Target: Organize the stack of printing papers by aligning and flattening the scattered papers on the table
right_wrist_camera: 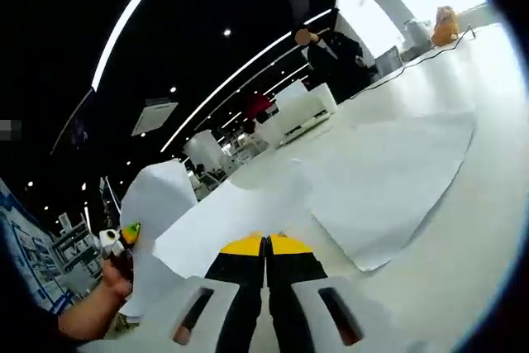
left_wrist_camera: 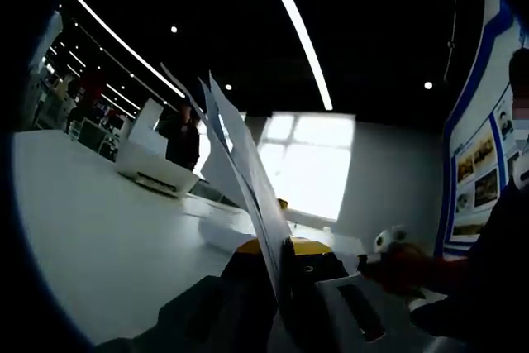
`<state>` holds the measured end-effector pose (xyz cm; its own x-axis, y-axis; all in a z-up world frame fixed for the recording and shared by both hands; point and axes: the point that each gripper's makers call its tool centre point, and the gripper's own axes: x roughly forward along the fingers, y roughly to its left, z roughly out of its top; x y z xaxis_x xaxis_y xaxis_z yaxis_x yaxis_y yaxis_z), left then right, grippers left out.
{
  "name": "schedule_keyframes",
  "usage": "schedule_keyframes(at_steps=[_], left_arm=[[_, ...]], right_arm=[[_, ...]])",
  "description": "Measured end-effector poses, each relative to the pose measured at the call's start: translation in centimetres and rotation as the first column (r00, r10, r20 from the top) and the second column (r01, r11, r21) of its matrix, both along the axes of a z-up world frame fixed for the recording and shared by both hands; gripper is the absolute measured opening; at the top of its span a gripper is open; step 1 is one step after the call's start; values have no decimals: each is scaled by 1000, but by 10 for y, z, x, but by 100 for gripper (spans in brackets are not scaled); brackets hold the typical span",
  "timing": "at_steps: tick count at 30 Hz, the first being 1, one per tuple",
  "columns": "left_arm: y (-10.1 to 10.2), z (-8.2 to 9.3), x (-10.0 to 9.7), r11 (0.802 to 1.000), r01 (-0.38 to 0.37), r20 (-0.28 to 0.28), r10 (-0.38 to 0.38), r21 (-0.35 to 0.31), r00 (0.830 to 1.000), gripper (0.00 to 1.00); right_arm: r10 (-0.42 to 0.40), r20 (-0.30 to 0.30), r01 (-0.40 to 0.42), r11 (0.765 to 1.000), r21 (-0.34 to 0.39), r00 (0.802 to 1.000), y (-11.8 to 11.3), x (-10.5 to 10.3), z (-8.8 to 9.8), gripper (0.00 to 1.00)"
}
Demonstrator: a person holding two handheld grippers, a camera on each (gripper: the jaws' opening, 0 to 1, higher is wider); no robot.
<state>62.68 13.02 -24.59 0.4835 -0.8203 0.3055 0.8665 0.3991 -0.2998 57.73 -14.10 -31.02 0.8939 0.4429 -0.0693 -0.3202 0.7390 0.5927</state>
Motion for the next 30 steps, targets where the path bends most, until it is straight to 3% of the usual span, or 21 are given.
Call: schedule_keyframes(at_steps=[4, 6, 9, 11, 17, 20, 24, 30], left_arm=[[-1, 0, 0, 1000, 0, -1, 0, 2, 1000, 7], [-1, 0, -1, 1000, -1, 0, 1, 3, 1000, 7], [-1, 0, -1, 1000, -1, 0, 1, 4, 1000, 7], [-2, 0, -1, 1000, -1, -1, 1, 6, 1000, 7], [-3, -1, -2, 1000, 1, -3, -1, 8, 1000, 7], [-2, -1, -1, 1000, 0, -7, 0, 6, 1000, 7], [-2, -2, 0, 1000, -5, -17, 5, 8, 1000, 7], [-2, -3, 1, 1000, -2, -34, 2, 8, 999, 7]], right_arm=[[6, 47, -12, 991, 132, 999, -4, -3, 26, 0], [4, 99, -29, 967, 253, 995, -6, -5, 46, 0], [7, 131, -50, 943, 330, 991, -6, -6, 62, 0], [26, 157, -90, 905, 416, 987, -3, -7, 83, 0], [53, 328, -176, 917, 357, 943, 14, 12, 167, 0], [109, 397, -229, 935, 269, 911, 35, 26, 213, 0], [138, 419, -249, 943, 222, 898, 57, 48, 249, 0], [184, 453, -284, 944, 165, 872, 82, 67, 288, 0]])
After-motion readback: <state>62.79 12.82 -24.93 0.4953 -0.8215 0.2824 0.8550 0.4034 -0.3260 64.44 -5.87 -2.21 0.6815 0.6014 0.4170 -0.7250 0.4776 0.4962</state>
